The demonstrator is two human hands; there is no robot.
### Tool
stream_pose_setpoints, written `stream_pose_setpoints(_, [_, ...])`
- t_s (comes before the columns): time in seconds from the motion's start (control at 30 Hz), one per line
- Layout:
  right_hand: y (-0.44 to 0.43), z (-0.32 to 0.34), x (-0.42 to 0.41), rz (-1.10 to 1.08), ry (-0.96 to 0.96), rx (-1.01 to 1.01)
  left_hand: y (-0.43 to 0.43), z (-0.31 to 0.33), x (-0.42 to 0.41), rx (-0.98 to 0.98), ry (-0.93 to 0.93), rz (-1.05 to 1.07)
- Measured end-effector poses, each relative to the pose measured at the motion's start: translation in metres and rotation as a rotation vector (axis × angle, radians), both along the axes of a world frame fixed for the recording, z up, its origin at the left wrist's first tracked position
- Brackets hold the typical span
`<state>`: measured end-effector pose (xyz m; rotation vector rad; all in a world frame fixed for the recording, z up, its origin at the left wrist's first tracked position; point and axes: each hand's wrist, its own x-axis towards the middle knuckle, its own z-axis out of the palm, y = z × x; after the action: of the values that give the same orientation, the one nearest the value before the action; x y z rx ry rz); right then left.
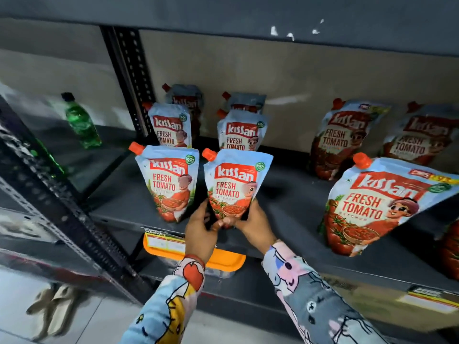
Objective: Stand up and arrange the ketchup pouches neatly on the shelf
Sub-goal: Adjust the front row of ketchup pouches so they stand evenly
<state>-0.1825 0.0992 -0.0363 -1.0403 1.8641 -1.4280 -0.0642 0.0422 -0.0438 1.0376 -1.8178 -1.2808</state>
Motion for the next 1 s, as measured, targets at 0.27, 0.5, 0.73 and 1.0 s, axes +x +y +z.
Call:
stream_pose_setpoints(0.27, [0.037,-0.007,0.089,-0.18,0.274,-0.225,-0.004,-0.015,0.061,-0.24,0.128,0.492])
stream_pose_setpoints(0.5, [-0.054,0.012,0.114,-0.092,0.018,0.11,-0.072,0.0,0.072,-0.046,0.071,0.174])
stream_pose_setpoints(0.73, [-0.084,0.01,0.125,-0.158,0.035,0.148,-0.099,-0.005,0.085,-0.015,0.072,0.12])
stream_pose_setpoints(1.0, [-0.109,0.012,0.143,-0.106,0.08,0.149,-0.127,-0.006,0.108,0.103,0.118,0.106])
